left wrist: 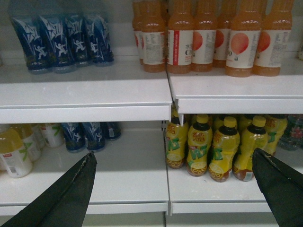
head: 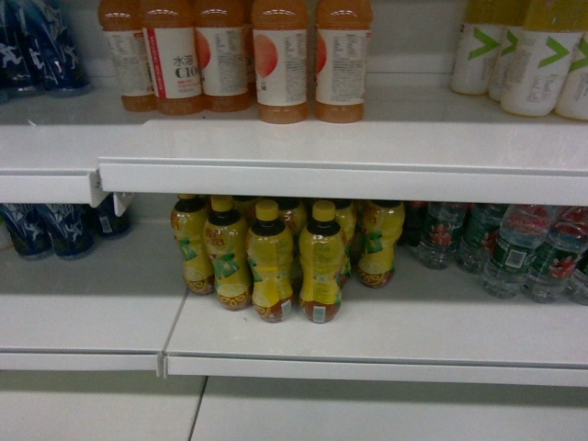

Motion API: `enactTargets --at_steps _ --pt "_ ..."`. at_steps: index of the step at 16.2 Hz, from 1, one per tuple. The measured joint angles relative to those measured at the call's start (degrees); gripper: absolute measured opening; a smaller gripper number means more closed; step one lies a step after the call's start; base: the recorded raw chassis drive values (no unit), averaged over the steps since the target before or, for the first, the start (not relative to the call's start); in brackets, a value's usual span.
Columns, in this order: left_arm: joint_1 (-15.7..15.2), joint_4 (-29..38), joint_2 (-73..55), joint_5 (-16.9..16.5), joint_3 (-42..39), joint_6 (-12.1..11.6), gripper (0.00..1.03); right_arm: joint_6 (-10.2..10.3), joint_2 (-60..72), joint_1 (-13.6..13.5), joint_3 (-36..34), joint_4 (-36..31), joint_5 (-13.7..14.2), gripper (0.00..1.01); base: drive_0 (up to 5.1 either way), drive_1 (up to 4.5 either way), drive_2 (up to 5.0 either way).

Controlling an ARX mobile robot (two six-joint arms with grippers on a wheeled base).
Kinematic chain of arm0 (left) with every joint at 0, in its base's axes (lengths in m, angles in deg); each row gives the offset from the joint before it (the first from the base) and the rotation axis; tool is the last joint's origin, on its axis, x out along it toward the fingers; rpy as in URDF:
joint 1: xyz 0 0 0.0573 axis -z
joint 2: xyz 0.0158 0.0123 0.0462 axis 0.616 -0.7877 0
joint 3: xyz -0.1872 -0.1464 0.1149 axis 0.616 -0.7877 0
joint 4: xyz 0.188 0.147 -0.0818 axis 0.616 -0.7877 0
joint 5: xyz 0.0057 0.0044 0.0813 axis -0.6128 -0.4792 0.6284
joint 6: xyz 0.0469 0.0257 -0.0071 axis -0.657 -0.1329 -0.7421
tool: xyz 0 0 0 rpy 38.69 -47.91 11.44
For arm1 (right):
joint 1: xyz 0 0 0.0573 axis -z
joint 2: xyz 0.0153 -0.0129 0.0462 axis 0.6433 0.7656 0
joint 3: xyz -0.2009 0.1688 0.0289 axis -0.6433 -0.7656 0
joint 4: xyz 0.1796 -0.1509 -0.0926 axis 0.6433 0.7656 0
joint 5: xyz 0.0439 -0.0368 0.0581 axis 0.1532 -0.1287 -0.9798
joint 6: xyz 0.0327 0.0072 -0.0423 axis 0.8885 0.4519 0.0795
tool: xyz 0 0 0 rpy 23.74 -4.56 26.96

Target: Move water from second to third shelf

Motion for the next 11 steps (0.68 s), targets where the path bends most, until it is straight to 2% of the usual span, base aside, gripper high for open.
enactTargets --at_steps 11 --pt "0.00 0.02 0.00 0.02 0.00 0.02 0.98 0.00 -0.02 0.00 0.00 -0.17 -0.04 0.43 -4.6 1.27 3.1"
